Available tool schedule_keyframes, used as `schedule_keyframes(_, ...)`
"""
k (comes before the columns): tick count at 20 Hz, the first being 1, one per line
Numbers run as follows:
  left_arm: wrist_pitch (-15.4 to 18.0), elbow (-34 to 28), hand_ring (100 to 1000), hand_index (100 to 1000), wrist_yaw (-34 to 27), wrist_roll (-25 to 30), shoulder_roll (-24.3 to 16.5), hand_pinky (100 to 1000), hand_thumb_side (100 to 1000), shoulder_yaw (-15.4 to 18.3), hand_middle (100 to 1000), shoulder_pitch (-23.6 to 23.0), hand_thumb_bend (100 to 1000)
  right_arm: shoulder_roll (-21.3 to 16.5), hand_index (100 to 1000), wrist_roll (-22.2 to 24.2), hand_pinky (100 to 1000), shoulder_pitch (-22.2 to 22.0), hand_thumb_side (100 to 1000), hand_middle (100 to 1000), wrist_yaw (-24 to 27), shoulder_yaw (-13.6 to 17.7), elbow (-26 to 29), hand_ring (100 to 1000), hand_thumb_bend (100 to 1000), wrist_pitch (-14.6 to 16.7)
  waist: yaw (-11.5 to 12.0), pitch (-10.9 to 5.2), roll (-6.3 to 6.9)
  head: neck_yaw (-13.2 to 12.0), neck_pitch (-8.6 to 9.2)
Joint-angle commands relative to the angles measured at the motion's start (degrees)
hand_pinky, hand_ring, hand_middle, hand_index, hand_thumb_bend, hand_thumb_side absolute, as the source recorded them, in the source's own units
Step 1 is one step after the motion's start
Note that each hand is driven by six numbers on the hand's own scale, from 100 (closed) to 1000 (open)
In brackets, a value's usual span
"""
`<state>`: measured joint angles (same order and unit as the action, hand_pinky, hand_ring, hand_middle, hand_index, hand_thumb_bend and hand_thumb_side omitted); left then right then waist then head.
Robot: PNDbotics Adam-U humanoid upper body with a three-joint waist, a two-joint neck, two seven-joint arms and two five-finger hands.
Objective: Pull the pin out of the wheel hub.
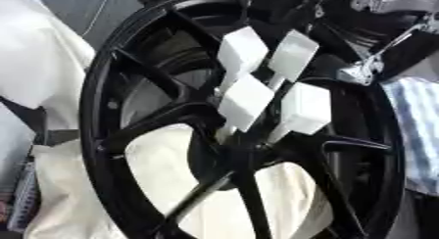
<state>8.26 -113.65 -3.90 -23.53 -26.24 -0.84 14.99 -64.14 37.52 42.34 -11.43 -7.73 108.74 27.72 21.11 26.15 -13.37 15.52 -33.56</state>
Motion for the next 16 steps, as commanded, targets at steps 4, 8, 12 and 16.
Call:
schedule_keyframes(4,-0.1,-0.9,662,774,0.1,0.2,-1.4,821,779,0.1,539,0.5,100,-1.1,886,2.9,943,1.1,389,861,-0.5,1.0,0.1,943,114,-1.2,0.1,-0.71,0.42,0.7,1.55)
schedule_keyframes(8,-0.1,-0.9,662,774,0.2,0.1,-1.3,821,781,0.1,539,0.3,100,-1.2,891,4.7,943,1.0,400,862,-1.2,0.7,0.1,945,127,-1.4,0.1,-0.43,0.42,1.1,1.22)
schedule_keyframes(12,-0.2,-0.9,662,774,0.2,0.1,-1.2,821,780,0.1,539,0.3,100,-1.0,890,6.0,944,0.9,398,861,-1.0,0.6,0.1,945,109,-1.5,-0.1,-0.31,0.42,1.3,0.86)
schedule_keyframes(16,-0.3,-0.9,662,774,0.1,0.2,-1.1,821,783,0.1,538,0.2,100,-1.2,896,7.1,949,0.8,381,883,0.2,1.1,-0.1,951,100,-2.0,-0.4,-0.25,0.42,1.4,0.65)
